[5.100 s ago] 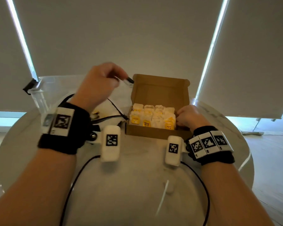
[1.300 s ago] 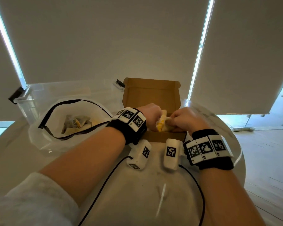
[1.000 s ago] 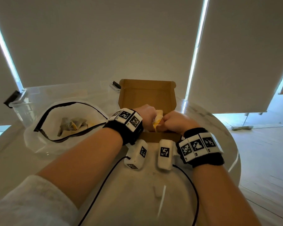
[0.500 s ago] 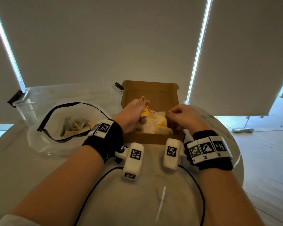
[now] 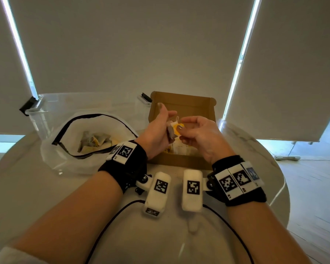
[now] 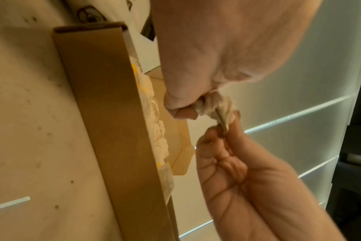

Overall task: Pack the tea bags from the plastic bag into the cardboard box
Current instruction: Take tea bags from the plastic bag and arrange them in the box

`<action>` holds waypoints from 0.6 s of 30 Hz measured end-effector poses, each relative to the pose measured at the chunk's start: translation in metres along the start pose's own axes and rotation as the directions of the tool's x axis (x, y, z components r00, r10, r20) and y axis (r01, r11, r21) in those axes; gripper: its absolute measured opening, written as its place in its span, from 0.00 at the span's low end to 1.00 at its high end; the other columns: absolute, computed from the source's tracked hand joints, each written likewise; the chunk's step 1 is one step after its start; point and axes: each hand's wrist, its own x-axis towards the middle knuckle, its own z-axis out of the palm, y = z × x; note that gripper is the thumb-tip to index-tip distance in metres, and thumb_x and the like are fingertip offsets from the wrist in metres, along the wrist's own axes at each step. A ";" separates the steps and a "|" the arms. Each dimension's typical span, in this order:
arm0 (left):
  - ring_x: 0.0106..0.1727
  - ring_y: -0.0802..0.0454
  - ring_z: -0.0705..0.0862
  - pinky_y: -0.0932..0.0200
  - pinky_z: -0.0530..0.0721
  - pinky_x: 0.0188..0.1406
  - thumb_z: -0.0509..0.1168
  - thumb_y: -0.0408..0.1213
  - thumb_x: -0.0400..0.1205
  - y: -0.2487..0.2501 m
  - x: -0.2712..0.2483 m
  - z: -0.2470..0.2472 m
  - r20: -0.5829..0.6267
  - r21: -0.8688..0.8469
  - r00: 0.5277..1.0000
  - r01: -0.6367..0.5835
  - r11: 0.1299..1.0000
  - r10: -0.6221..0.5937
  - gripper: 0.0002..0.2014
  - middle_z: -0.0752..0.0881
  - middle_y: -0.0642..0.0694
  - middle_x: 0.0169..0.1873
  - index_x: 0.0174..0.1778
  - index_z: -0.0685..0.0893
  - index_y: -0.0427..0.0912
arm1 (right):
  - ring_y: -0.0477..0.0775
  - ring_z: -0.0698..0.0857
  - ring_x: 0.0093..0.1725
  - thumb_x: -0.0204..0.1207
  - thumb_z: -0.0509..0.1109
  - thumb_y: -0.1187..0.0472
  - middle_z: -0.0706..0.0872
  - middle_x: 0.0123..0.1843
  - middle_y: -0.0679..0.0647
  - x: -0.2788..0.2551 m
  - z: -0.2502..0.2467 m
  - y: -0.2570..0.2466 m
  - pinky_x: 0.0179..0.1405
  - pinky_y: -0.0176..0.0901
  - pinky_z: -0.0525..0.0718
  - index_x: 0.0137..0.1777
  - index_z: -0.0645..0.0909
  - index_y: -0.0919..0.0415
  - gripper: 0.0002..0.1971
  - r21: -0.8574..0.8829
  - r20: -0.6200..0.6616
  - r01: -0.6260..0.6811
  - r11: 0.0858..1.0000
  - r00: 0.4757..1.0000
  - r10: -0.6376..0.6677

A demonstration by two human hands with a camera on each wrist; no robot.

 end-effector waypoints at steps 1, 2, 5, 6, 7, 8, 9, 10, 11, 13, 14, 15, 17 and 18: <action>0.31 0.55 0.74 0.61 0.71 0.29 0.40 0.61 0.85 0.002 0.000 -0.002 -0.019 -0.047 1.000 0.003 0.999 -0.004 0.27 0.75 0.45 0.37 0.59 0.75 0.45 | 0.49 0.86 0.37 0.71 0.74 0.71 0.88 0.47 0.57 0.000 -0.002 -0.001 0.33 0.36 0.84 0.53 0.82 0.61 0.12 0.028 0.001 -0.004 1.000 1.000 0.004; 0.32 0.55 0.72 0.61 0.70 0.30 0.42 0.60 0.86 0.003 0.000 -0.005 -0.043 -0.044 0.999 0.001 0.999 -0.003 0.25 0.74 0.46 0.37 0.59 0.75 0.45 | 0.49 0.86 0.37 0.72 0.73 0.72 0.88 0.47 0.57 0.001 -0.003 -0.001 0.32 0.36 0.83 0.51 0.82 0.61 0.10 0.052 0.000 -0.005 0.999 1.000 0.005; 0.36 0.55 0.69 0.61 0.69 0.33 0.53 0.54 0.86 0.003 -0.006 -0.014 -0.096 0.205 0.995 -0.015 0.979 0.036 0.18 0.71 0.49 0.39 0.63 0.72 0.45 | 0.50 0.87 0.37 0.75 0.69 0.73 0.86 0.44 0.58 0.003 -0.005 0.000 0.33 0.35 0.84 0.47 0.82 0.62 0.07 0.159 -0.041 -0.013 0.987 0.999 0.020; 0.36 0.56 0.69 0.61 0.70 0.33 0.57 0.53 0.85 0.002 -0.008 -0.017 -0.086 0.331 0.994 -0.032 0.943 0.064 0.15 0.71 0.49 0.39 0.60 0.73 0.47 | 0.51 0.87 0.38 0.75 0.68 0.74 0.86 0.44 0.58 0.003 -0.005 0.000 0.33 0.35 0.85 0.46 0.81 0.63 0.06 0.217 -0.049 -0.026 0.976 0.998 0.038; 0.36 0.56 0.70 0.61 0.71 0.34 0.59 0.52 0.84 0.001 -0.010 -0.019 -0.053 0.438 0.994 -0.062 0.897 0.095 0.13 0.73 0.50 0.39 0.56 0.75 0.48 | 0.51 0.87 0.38 0.75 0.68 0.74 0.86 0.44 0.59 0.003 -0.005 -0.001 0.33 0.36 0.86 0.45 0.81 0.64 0.05 0.273 -0.043 -0.040 0.961 0.998 0.054; 0.37 0.57 0.73 0.61 0.72 0.35 0.61 0.51 0.83 0.000 -0.013 -0.019 -0.010 0.512 0.993 -0.099 0.853 0.121 0.10 0.76 0.52 0.40 0.53 0.76 0.50 | 0.51 0.86 0.37 0.75 0.69 0.73 0.87 0.42 0.59 0.004 -0.004 0.000 0.32 0.35 0.87 0.44 0.81 0.65 0.04 0.314 -0.028 -0.051 0.948 0.998 0.062; 0.40 0.58 0.76 0.61 0.73 0.38 0.62 0.50 0.82 0.000 -0.015 -0.018 0.026 0.563 0.990 -0.129 0.816 0.138 0.09 0.79 0.52 0.42 0.51 0.77 0.51 | 0.50 0.85 0.36 0.75 0.69 0.72 0.87 0.41 0.58 0.003 -0.002 0.000 0.30 0.35 0.86 0.43 0.81 0.65 0.03 0.323 -0.009 -0.060 0.944 0.998 0.066; 0.44 0.58 0.78 0.60 0.74 0.41 0.63 0.49 0.82 -0.001 -0.017 -0.017 0.052 0.601 0.986 -0.157 0.784 0.158 0.08 0.82 0.53 0.45 0.51 0.78 0.51 | 0.49 0.84 0.34 0.75 0.70 0.71 0.86 0.40 0.57 0.003 -0.001 0.001 0.27 0.36 0.83 0.43 0.82 0.64 0.03 0.301 0.001 -0.067 0.951 0.998 0.070; 0.48 0.58 0.80 0.60 0.75 0.44 0.63 0.47 0.82 -0.002 -0.018 -0.016 0.062 0.632 0.980 -0.185 0.753 0.189 0.07 0.84 0.53 0.47 0.51 0.79 0.50 | 0.47 0.82 0.33 0.75 0.70 0.70 0.86 0.39 0.55 0.002 0.000 0.001 0.26 0.37 0.80 0.43 0.82 0.63 0.03 0.268 0.005 -0.069 0.961 0.997 0.071; 0.50 0.58 0.80 0.63 0.76 0.48 0.62 0.42 0.84 -0.002 -0.021 -0.016 0.053 0.656 0.961 -0.240 0.715 0.273 0.05 0.84 0.52 0.47 0.51 0.81 0.47 | 0.45 0.82 0.30 0.75 0.70 0.69 0.86 0.37 0.55 0.001 0.003 0.003 0.26 0.37 0.75 0.47 0.82 0.63 0.03 0.223 0.007 -0.076 0.972 0.997 0.077; 0.48 0.59 0.79 0.66 0.76 0.46 0.62 0.41 0.84 -0.002 -0.021 -0.017 0.044 0.663 0.948 -0.263 0.701 0.314 0.06 0.84 0.51 0.47 0.52 0.82 0.45 | 0.45 0.83 0.30 0.75 0.70 0.69 0.86 0.38 0.55 0.000 0.005 0.002 0.27 0.38 0.75 0.52 0.81 0.63 0.07 0.196 0.009 -0.075 0.978 0.997 0.075; 0.46 0.60 0.79 0.70 0.75 0.43 0.61 0.40 0.84 -0.002 -0.021 -0.019 0.048 0.681 0.937 -0.284 0.675 0.345 0.07 0.84 0.51 0.46 0.52 0.82 0.44 | 0.46 0.84 0.34 0.74 0.71 0.69 0.86 0.41 0.55 0.001 0.006 0.003 0.29 0.38 0.75 0.58 0.78 0.62 0.13 0.128 -0.004 -0.057 0.990 0.998 0.058; 0.39 0.63 0.76 0.74 0.72 0.36 0.60 0.40 0.85 -0.001 -0.020 -0.023 0.092 0.761 0.926 -0.303 0.574 0.367 0.07 0.81 0.52 0.41 0.51 0.83 0.44 | 0.47 0.83 0.47 0.69 0.77 0.66 0.83 0.50 0.52 0.005 0.005 0.005 0.39 0.39 0.79 0.69 0.70 0.53 0.30 -0.188 -0.024 0.078 0.979 0.996 -0.084; 0.37 0.63 0.74 0.73 0.71 0.33 0.60 0.40 0.85 0.000 -0.019 -0.025 0.112 0.801 0.924 -0.302 0.517 0.366 0.07 0.79 0.53 0.39 0.50 0.82 0.44 | 0.47 0.79 0.54 0.66 0.80 0.65 0.80 0.55 0.49 0.008 0.003 0.005 0.47 0.40 0.79 0.73 0.66 0.49 0.38 -0.384 0.015 0.178 0.906 0.982 -0.186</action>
